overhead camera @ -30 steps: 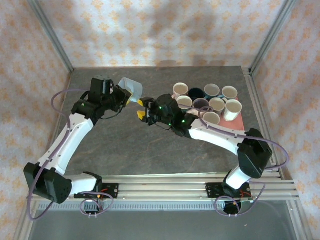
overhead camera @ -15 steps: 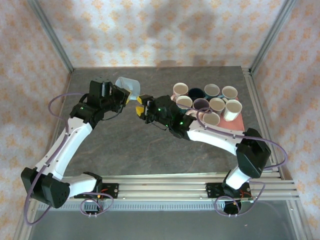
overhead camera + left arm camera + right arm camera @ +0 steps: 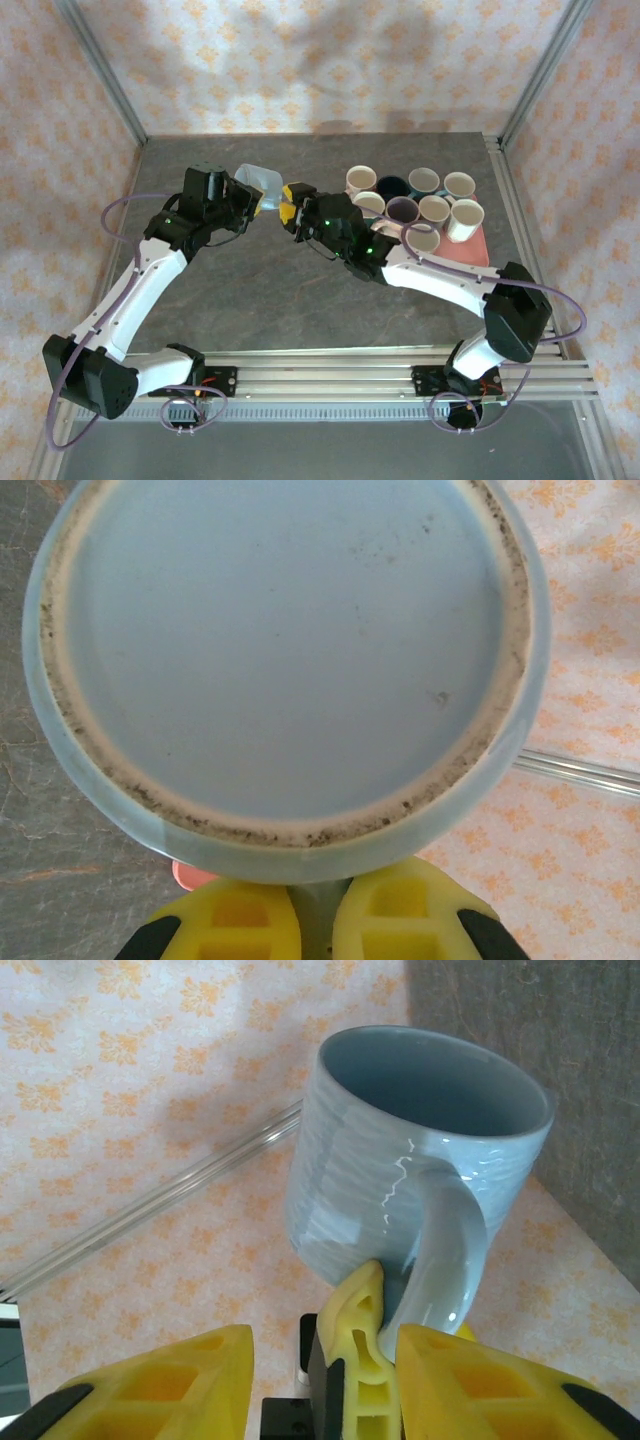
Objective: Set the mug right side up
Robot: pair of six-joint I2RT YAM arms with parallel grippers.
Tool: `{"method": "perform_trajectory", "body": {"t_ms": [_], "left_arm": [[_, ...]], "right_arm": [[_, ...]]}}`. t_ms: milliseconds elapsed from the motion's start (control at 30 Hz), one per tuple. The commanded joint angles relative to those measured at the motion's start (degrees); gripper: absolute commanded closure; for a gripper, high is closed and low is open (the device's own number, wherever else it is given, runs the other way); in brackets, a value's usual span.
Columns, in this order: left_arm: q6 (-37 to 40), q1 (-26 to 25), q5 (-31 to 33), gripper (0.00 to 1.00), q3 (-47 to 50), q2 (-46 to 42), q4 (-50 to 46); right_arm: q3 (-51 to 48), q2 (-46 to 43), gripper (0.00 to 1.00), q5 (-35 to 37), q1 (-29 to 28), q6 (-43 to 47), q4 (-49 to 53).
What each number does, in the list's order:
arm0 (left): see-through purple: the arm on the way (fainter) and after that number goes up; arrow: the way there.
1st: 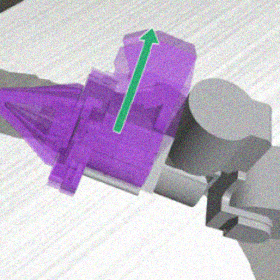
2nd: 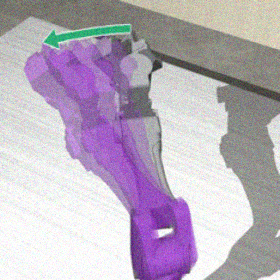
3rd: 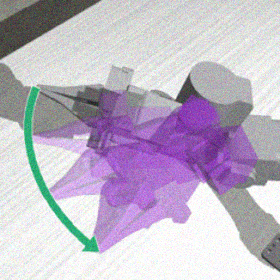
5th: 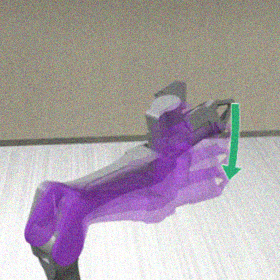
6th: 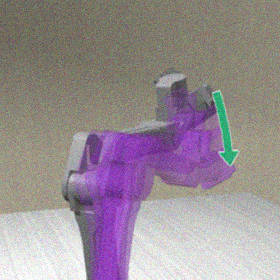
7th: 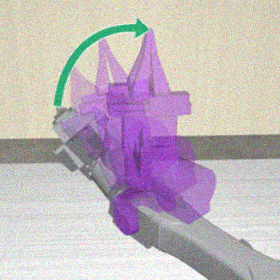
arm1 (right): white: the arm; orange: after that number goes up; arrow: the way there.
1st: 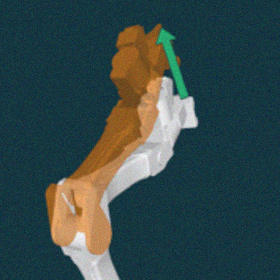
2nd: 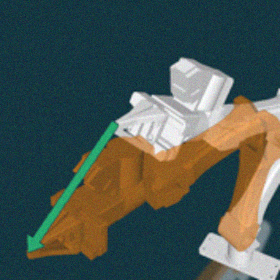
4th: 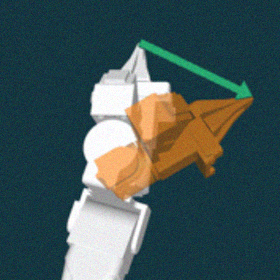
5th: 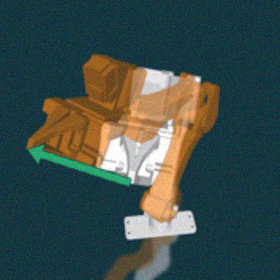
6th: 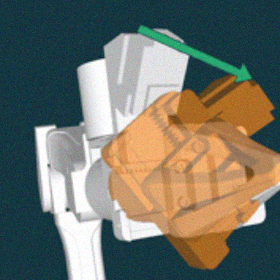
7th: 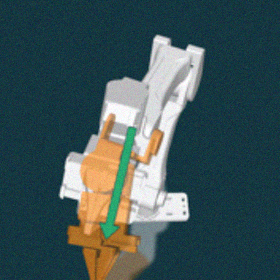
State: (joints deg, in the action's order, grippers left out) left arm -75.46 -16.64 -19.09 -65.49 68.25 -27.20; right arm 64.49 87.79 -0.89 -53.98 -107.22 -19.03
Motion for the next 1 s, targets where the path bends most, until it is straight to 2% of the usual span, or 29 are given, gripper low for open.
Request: {"method": "perform_trajectory", "body": {"t_ms": [0,133,533,667,833,967], "left_arm": [[-0.08,-0.33,0.69,1.00,-1.35,-2.33,6.48],[-0.30,-0.32,0.68,1.00,-1.55,-2.22,6.93],[-1.65,-0.49,-0.96,1.00,-2.79,-3.20,5.91],[-2.23,-0.67,-1.17,1.00,-2.80,-4.36,4.98],[-3.51,-0.85,-1.66,1.00,-1.92,-5.92,4.40],[-5.01,-0.85,-2.41,1.00,-0.59,-6.69,5.10]], "right_arm": [[0.21,-1.93,0.56,0.92,-1.50,-3.16,3.60],[0.03,-1.12,0.55,-1.12,-1.75,-5.06,4.12],[1.90,2.92,0.57,-0.61,-1.83,-5.55,0.07],[2.43,4.07,0.60,0.42,-1.83,-5.56,-1.18],[3.86,6.59,0.74,1.00,-1.79,-5.55,-4.15],[5.20,7.84,0.73,1.97,-1.83,-5.02,-4.85]]}}
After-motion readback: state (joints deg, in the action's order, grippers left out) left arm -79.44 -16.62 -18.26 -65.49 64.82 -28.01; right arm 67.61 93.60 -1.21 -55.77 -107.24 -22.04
